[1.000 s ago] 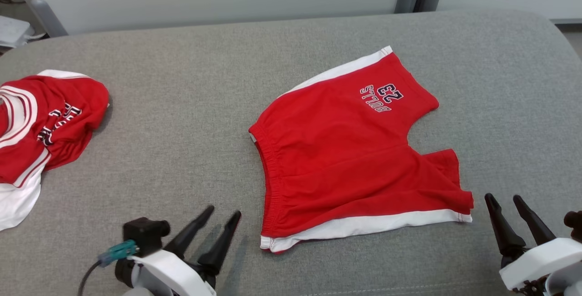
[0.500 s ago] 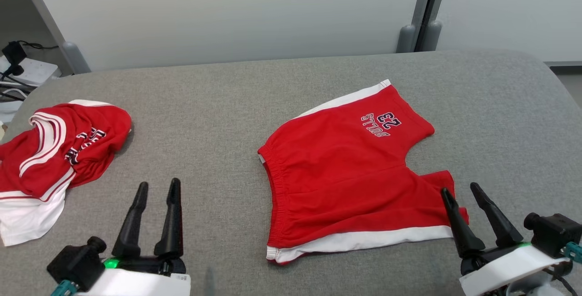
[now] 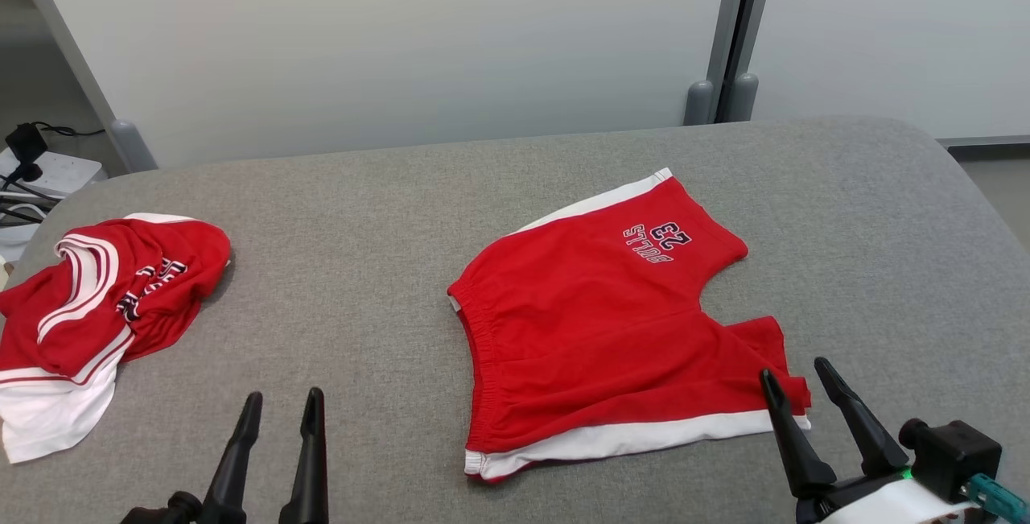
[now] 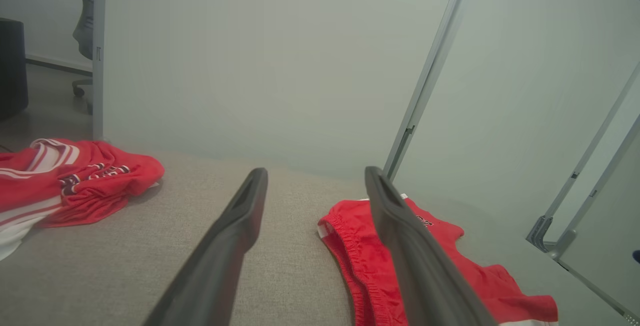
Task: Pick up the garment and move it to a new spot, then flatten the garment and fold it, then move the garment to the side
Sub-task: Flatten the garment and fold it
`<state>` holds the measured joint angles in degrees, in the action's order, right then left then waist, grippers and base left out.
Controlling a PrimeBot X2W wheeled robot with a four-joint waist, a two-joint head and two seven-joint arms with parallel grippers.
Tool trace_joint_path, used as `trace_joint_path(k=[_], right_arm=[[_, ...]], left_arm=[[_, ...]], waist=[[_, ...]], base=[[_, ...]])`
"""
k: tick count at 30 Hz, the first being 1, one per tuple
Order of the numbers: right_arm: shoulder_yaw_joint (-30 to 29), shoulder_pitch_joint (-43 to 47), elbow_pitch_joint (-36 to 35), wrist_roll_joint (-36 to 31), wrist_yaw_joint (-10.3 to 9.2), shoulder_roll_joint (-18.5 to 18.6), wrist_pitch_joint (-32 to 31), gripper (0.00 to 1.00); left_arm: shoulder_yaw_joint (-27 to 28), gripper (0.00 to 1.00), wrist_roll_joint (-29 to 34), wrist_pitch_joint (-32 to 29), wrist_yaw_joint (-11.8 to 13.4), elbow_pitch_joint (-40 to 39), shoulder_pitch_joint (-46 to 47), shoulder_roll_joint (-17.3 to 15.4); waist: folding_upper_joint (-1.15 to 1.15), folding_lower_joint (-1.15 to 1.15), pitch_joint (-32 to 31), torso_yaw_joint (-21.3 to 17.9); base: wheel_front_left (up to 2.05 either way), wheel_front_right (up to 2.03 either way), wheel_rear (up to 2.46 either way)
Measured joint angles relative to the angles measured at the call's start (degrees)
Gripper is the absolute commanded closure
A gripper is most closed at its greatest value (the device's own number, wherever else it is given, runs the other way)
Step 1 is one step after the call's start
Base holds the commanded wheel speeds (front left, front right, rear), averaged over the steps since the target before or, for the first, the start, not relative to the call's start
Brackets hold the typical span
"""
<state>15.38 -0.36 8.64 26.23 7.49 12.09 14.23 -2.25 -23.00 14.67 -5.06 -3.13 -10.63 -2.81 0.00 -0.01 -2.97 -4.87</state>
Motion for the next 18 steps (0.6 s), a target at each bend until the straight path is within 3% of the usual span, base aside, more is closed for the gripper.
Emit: trace_joint_path(k=[10,18], right_arm=[[-6.14,5.60,-0.25,-0.87,0.00,-0.52,0.00,0.00],[-7.30,6.91,-1.30,-2.43,0.00,-1.12,-0.01,0.00]], left_arm=[[-2.77,0.00,2.86,-0.01,-1.45,3.56,-3.72,0.02],[-1.98,0.00,6.35,-0.01,-1.11,4.38,-4.39,-0.02]], waist=[[0.00,0.00,-1.53,0.38],[0.00,0.00,-1.17,0.42]], base=[[0.00,0.00,0.00],[0.00,0.00,0.00]])
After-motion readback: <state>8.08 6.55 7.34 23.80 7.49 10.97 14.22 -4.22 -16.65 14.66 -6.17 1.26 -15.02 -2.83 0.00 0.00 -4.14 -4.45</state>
